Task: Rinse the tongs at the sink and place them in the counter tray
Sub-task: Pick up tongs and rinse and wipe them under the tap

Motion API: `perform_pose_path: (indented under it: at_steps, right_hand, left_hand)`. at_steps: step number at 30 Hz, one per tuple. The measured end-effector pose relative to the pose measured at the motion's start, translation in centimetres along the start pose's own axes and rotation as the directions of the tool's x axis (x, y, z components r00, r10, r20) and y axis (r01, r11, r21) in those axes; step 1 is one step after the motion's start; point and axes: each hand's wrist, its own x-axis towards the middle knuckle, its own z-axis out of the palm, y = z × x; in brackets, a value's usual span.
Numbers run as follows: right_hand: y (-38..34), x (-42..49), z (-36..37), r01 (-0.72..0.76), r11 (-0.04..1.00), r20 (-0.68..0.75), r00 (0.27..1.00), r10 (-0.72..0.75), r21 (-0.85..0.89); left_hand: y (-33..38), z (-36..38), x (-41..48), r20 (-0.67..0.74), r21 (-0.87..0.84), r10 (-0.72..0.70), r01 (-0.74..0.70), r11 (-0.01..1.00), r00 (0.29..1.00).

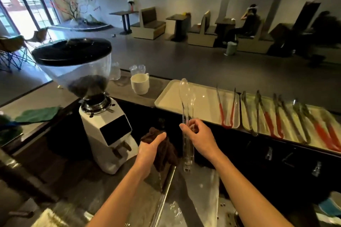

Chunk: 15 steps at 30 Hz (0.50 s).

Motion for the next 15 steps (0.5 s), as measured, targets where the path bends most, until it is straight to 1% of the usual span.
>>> perform_pose_path:
  at_steps: [3,6,9,11,15]
  right_hand:
    - [0.1,3.7,-2.4,-0.024,0.998,-0.081,0.997,0.019,-0.051]
    - [0.4,7.4,-4.4,-0.081,0.987,-0.141,0.988,0.061,-0.138]
    - [0.9,11.3,-6.0,-0.159,0.957,-0.158,0.98,0.123,-0.243]
    - [1.0,13.5,-6.7,-0.2,0.926,-0.17,0.974,0.151,-0.321]
    - [1.2,17.4,-6.7,-0.215,0.842,-0.132,0.976,0.172,-0.494]
  left_hand:
    - [0.5,3.1,2.8,0.024,-0.016,-0.025,0.026,1.0,0.999]
    - [0.7,5.4,4.9,0.058,-0.017,-0.019,0.02,1.0,0.998]
    - [0.8,7.4,6.7,0.104,-0.016,-0.022,0.023,1.0,0.994]
    - [0.9,8.5,7.6,0.093,0.004,-0.014,0.014,1.0,0.996]
    - [1.1,9.5,9.3,0.084,0.048,-0.027,0.023,0.999,0.996]
